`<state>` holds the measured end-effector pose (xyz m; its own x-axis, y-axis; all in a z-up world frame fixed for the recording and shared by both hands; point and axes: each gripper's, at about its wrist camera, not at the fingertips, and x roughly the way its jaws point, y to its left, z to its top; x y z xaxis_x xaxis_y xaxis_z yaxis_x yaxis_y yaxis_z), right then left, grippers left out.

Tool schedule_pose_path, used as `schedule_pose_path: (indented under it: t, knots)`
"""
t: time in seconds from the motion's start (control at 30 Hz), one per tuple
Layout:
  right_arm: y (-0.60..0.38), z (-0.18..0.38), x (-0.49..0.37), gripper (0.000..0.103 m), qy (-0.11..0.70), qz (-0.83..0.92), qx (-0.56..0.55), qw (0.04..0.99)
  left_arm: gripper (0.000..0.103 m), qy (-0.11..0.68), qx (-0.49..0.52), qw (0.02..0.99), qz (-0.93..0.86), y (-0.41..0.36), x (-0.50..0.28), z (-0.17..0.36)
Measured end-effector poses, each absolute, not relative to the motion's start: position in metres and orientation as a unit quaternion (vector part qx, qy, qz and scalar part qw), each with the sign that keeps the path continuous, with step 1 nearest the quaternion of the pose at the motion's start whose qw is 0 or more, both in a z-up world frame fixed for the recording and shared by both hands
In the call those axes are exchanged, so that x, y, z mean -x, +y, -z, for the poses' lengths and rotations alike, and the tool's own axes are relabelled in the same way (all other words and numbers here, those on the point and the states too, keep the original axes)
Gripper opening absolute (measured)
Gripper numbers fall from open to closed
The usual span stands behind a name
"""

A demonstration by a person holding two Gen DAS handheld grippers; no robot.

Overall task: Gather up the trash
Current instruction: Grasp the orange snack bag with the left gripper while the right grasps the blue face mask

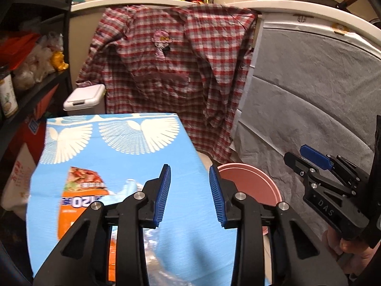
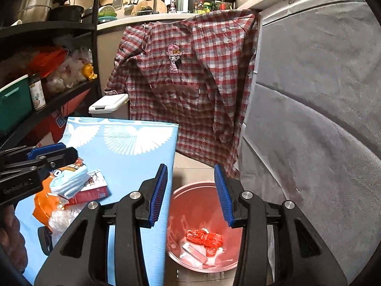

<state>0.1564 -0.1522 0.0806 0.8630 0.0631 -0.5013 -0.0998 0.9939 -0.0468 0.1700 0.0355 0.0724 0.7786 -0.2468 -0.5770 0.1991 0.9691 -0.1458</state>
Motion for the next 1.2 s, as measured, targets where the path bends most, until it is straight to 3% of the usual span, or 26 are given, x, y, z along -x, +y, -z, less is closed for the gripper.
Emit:
schedule_pose_path:
  t: [0.27, 0.43, 0.67, 0.83, 0.97, 1.2]
  knots:
    - [-0.131, -0.087, -0.153, 0.041, 0.256, -0.064, 0.023, 0.964, 0.032, 0.3, 0.056, 0.948, 0.088, 0.092, -0.163, -0.083]
    - [-0.111, -0.086, -0.151, 0.041, 0.249, -0.088, 0.034, 0.964, 0.02, 0.298, 0.078, 0.95, 0.049, 0.145, -0.164, -0.085]
    - [-0.087, -0.083, -0.156, 0.018, 0.262, -0.152, 0.018, 0.953, 0.018, 0.313, 0.075, 0.947, 0.014, 0.198, -0.16, -0.096]
    - [-0.064, -0.075, -0.159, 0.018, 0.276, -0.188, 0.008, 0.943, 0.018, 0.314, 0.061, 0.947, 0.002, 0.218, -0.153, -0.087]
    - [-0.041, -0.067, -0.16, 0.019, 0.283, -0.215, 0.018, 0.935, 0.018, 0.37, 0.107, 0.923, -0.002, 0.234, -0.158, -0.043]
    - [-0.008, -0.056, -0.164, 0.025, 0.299, -0.257, 0.031, 0.919, 0.018, 0.421, 0.115, 0.899, 0.026, 0.23, -0.162, -0.012]
